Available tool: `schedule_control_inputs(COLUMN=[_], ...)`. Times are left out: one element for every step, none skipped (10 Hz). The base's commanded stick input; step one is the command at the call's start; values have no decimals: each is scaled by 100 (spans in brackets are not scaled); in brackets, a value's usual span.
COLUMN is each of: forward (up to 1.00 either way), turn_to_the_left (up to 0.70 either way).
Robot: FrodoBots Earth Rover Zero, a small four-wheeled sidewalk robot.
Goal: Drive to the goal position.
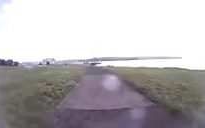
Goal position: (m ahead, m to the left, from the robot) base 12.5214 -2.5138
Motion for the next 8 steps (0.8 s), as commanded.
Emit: schedule_control_inputs(forward=[70, 70, 70, 70, 70, 70, 70, 70], turn_to_the_left=[0, 0, 0, 0, 0, 0, 0, 0])
